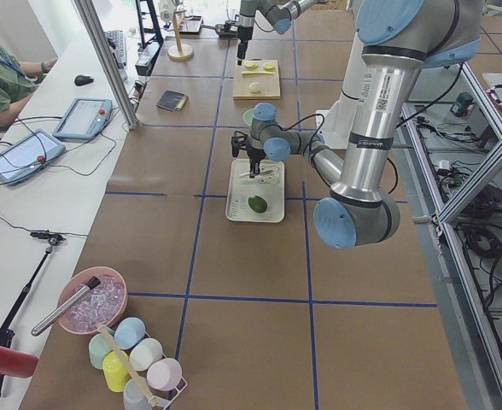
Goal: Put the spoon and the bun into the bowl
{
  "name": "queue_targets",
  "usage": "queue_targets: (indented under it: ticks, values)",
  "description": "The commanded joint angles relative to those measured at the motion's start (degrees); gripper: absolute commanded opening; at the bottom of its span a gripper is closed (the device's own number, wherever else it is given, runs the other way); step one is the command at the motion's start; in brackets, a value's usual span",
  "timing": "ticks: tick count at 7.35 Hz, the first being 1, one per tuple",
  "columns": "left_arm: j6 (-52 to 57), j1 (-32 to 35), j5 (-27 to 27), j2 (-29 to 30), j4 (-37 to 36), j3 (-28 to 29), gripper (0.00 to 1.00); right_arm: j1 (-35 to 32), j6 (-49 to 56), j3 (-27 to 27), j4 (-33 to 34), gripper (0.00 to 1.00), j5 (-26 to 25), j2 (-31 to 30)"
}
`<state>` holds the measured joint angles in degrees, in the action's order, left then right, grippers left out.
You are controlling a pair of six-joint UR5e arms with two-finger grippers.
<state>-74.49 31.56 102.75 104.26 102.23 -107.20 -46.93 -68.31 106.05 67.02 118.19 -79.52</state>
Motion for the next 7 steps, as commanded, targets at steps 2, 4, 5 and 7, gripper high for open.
queue_targets:
  ticks: [2, 4, 5, 7]
  values:
    - [-0.82, 0.09, 0.52, 5.66, -4.58, -3.01, 0.0, 6.05, -0.07, -0.67, 0.4, 1.0, -5.67, 0.33]
    - [-6.09, 2.35, 1.04, 10.76, -4.58, -2.92, 0.0, 10.87, -0.07, -1.45, 0.48, 1.0, -9.88, 0.59]
    - [-8.28, 2.46, 2.35, 11.14, -3.97, -2.92, 0.0, 11.68, -0.07, -1.28, 4.49, 1.0, -10.6, 3.2]
    - [-10.92, 2.46, 2.36, 14.2, -3.97, -2.66, 0.0, 14.58, 0.02, -1.28, 13.3, 1.0, -13.14, 7.53]
